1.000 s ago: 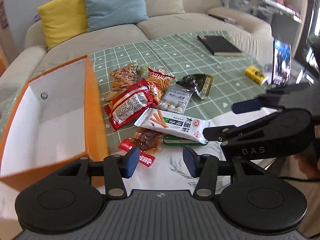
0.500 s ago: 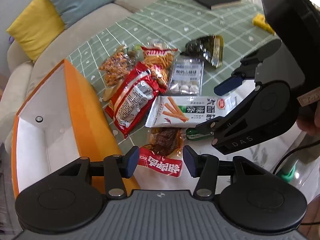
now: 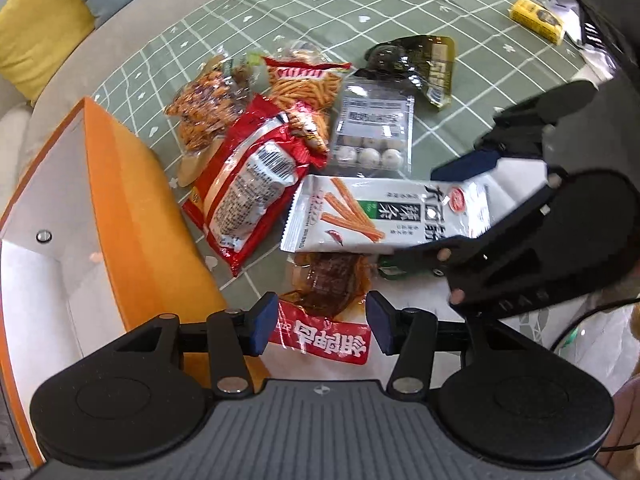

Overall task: Organize snacks
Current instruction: 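Grasp the green sausage stick with the left tool while the right tool grasps the white breadstick packet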

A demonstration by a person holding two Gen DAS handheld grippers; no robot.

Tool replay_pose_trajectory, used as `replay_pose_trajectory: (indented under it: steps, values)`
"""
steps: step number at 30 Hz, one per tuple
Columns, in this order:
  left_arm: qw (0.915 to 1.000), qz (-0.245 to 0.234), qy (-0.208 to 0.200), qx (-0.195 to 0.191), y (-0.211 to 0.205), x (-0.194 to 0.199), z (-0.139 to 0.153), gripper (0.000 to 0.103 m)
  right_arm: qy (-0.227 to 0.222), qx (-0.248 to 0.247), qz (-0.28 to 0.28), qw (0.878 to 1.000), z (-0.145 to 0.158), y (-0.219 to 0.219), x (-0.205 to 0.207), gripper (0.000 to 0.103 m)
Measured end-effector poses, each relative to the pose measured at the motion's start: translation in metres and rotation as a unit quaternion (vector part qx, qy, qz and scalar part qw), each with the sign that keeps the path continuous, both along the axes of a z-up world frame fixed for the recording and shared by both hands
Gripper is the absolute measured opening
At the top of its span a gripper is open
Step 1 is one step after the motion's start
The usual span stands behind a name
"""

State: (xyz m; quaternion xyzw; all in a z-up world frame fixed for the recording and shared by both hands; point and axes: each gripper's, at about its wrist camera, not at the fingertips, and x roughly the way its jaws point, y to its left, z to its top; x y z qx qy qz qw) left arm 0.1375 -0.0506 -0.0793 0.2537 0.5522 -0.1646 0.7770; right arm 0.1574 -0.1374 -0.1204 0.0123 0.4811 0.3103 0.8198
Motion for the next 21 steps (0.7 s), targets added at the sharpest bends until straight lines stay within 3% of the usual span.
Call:
replay_pose_trajectory:
  steps: [8, 10, 13, 18, 21]
  values:
    - [0.9999, -0.011, 0.003, 0.001, 0.0, 0.004, 0.0, 0.062, -0.016, -0.011, -0.002, 1.0, 0.009, -0.004, -0.006, 0.053]
    - [0.9995, -0.029, 0.009, -0.009, -0.002, 0.006, 0.0, 0.07, -0.012, -0.015, -0.014, 1.0, 0.01, -0.011, -0.006, 0.053]
    - [0.9976, -0.06, 0.028, -0.02, -0.004, 0.012, -0.003, 0.074, -0.01, -0.024, -0.031, 0.999, 0.011, -0.023, -0.005, 0.053]
    - [0.997, -0.065, 0.039, 0.017, -0.009, 0.034, -0.015, 0.074, -0.006, -0.026, -0.05, 0.998, 0.01, -0.034, -0.002, 0.054]
    - [0.9925, -0.094, 0.065, 0.044, -0.015, 0.044, -0.026, 0.074, -0.01, -0.035, -0.042, 0.998, 0.008, -0.032, -0.003, 0.054]
